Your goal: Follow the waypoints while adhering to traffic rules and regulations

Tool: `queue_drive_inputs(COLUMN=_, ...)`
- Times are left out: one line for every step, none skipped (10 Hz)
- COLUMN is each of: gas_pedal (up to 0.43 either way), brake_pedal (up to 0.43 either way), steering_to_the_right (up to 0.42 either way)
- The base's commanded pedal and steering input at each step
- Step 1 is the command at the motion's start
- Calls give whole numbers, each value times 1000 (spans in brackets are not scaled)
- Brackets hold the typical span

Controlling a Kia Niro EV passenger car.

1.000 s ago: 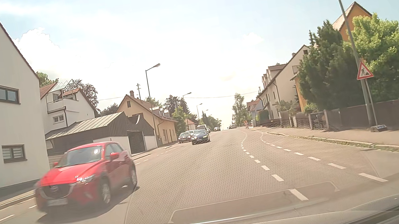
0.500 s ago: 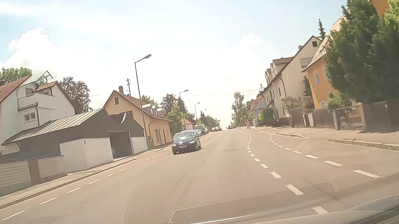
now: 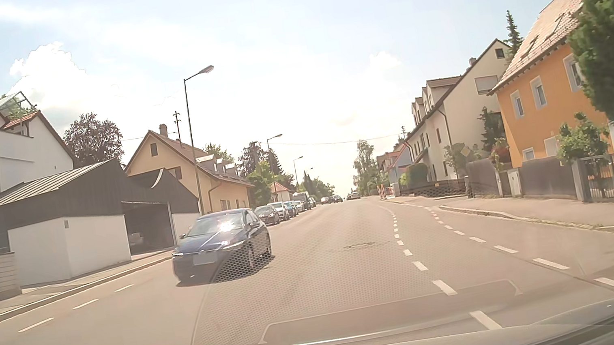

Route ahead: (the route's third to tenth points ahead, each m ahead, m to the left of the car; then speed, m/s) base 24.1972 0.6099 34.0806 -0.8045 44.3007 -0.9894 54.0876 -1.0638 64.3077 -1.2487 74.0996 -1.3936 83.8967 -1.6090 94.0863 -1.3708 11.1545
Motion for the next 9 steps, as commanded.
queue_drive_inputs(gas_pedal=157, brake_pedal=0, steering_to_the_right=9)
queue_drive_inputs(gas_pedal=150, brake_pedal=0, steering_to_the_right=11)
queue_drive_inputs(gas_pedal=150, brake_pedal=0, steering_to_the_right=14)
queue_drive_inputs(gas_pedal=150, brake_pedal=0, steering_to_the_right=18)
queue_drive_inputs(gas_pedal=138, brake_pedal=0, steering_to_the_right=20)
queue_drive_inputs(gas_pedal=138, brake_pedal=0, steering_to_the_right=21)
queue_drive_inputs(gas_pedal=138, brake_pedal=0, steering_to_the_right=21)
queue_drive_inputs(gas_pedal=130, brake_pedal=0, steering_to_the_right=21)
queue_drive_inputs(gas_pedal=118, brake_pedal=0, steering_to_the_right=21)
